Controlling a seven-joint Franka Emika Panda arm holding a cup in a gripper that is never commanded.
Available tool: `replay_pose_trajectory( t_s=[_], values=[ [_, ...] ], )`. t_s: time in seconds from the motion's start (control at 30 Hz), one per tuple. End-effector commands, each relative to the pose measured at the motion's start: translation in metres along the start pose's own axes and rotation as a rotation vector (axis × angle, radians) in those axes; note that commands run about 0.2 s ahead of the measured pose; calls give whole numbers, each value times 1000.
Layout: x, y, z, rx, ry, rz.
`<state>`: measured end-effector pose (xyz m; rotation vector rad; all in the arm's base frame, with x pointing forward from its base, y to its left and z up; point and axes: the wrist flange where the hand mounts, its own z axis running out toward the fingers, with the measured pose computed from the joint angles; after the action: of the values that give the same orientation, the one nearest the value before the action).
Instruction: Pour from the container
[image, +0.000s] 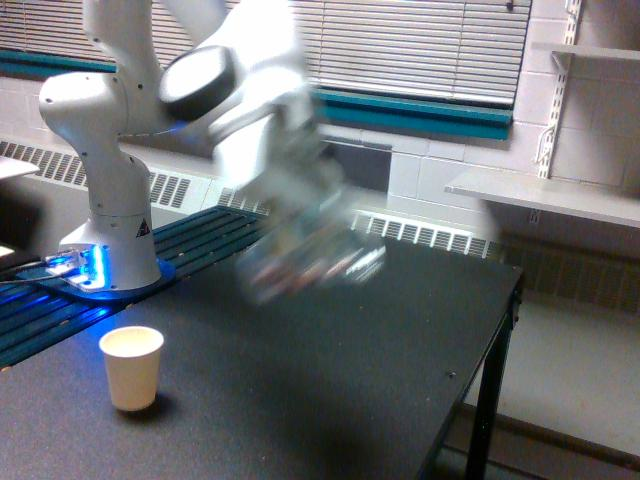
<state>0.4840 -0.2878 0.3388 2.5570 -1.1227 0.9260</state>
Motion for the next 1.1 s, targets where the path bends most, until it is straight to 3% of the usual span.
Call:
replay_pose_trajectory(
  t_s=[0.03, 0.1, 0.27, 0.4, 0.63, 0.83, 1.1],
  values=[
    [-39, 93, 23, -71, -54, 169],
    [-51, 117, 27, -88, -69, 189],
    [-38, 181, 21, -125, -11, 225],
    [-35, 233, 13, -185, 12, 242],
    [-38, 320, -12, -299, 34, 229],
    [-48, 393, -44, -409, 39, 209],
    [-56, 413, -55, -431, 24, 131]
  ],
)
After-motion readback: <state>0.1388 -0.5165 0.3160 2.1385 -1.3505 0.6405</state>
